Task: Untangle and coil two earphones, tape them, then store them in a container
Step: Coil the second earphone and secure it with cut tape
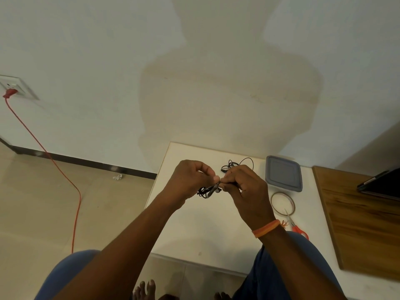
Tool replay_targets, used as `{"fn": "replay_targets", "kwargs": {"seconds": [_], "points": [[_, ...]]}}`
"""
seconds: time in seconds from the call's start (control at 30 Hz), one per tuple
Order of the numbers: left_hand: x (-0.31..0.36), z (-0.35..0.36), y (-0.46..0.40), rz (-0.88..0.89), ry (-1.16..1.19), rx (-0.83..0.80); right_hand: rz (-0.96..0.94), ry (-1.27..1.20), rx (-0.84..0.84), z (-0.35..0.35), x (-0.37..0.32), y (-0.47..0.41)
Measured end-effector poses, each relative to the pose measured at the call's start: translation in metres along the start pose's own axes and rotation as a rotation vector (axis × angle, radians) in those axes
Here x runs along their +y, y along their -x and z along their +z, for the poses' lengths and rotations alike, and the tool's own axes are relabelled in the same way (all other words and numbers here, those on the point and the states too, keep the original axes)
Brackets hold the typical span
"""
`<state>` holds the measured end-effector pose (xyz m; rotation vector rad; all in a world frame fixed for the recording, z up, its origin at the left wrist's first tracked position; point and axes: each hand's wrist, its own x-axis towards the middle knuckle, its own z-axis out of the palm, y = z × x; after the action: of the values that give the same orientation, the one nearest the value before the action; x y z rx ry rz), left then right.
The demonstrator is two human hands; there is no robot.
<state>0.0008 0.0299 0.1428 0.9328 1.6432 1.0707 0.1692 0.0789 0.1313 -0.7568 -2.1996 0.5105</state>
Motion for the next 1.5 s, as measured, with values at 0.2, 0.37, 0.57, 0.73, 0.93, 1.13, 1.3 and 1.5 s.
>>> {"fn": "replay_targets", "kwargs": {"seconds": [0.2, 0.37, 0.57, 0.73, 0.93, 1.13, 1.3, 1.5], "points": [[0.000, -0.001, -0.001, 0.190, -0.182, -0.119, 0.054, -0.026, 0.033, 0.001, 0.001, 0.000], [-0.002, -0.007, 0.000, 0.194, -0.200, -0.209, -0.019, 0.009, 0.010, 0.001, 0.002, 0.001], [-0.002, -0.010, -0.002, 0.172, -0.250, -0.293, -0.105, 0.144, -0.013, 0.003, 0.006, 0.003], [-0.002, -0.018, -0.003, 0.043, -0.201, -0.395, -0.214, 0.190, -0.003, 0.004, 0.007, 0.004], [-0.001, -0.023, -0.002, -0.009, -0.299, -0.416, -0.149, 0.024, -0.138, 0.006, 0.005, 0.003], [-0.011, -0.008, -0.004, 0.055, -0.677, -0.223, 0.492, -0.535, -0.263, 0.000, 0.011, -0.005], [-0.019, 0.007, -0.010, 0.059, -0.617, -0.114, 0.732, -0.750, -0.216, -0.001, 0.019, -0.005], [-0.029, 0.018, -0.014, 0.060, -0.489, -0.108, 0.838, -0.675, -0.139, 0.009, 0.022, -0.004]]}}
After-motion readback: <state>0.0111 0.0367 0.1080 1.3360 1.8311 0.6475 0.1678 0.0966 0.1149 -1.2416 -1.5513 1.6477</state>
